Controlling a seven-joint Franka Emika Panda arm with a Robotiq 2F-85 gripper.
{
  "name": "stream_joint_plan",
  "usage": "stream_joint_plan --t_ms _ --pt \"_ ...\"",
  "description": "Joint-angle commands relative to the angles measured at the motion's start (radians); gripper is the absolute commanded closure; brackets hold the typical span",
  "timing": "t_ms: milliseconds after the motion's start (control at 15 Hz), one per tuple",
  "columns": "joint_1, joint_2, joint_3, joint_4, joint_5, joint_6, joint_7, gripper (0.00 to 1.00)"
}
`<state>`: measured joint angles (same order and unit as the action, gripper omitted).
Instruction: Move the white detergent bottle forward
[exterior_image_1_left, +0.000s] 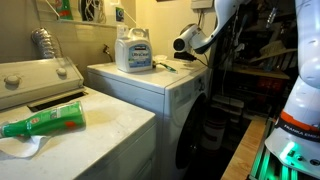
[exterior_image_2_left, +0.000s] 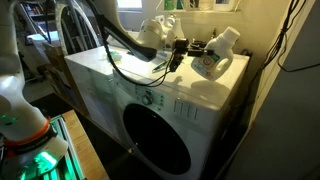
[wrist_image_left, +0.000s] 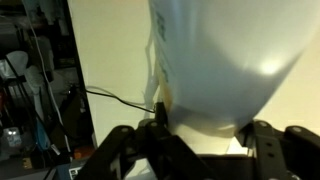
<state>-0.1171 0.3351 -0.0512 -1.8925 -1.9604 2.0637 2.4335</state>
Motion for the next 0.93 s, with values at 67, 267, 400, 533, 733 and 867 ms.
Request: stream_joint_plan --t_ms 67,267,400,533,733,867 --pt "-0.001 0.011 0.007 -0.004 0.005 -0.004 -0.002 0.36" --pt "-0.003 0.017 0.006 -0.004 0.006 -0.003 -0.002 0.36" --pt "-0.003 0.017 0.006 -0.004 0.006 -0.003 -0.002 0.36" --pt "-0.003 0.017 0.006 -0.004 0.006 -0.003 -0.002 0.36" --pt "-0.002 0.039 0.011 0.016 -0.020 0.021 0.029 0.61" --pt "0.003 0.083 0.028 0.058 -0.072 0.066 0.100 0.61"
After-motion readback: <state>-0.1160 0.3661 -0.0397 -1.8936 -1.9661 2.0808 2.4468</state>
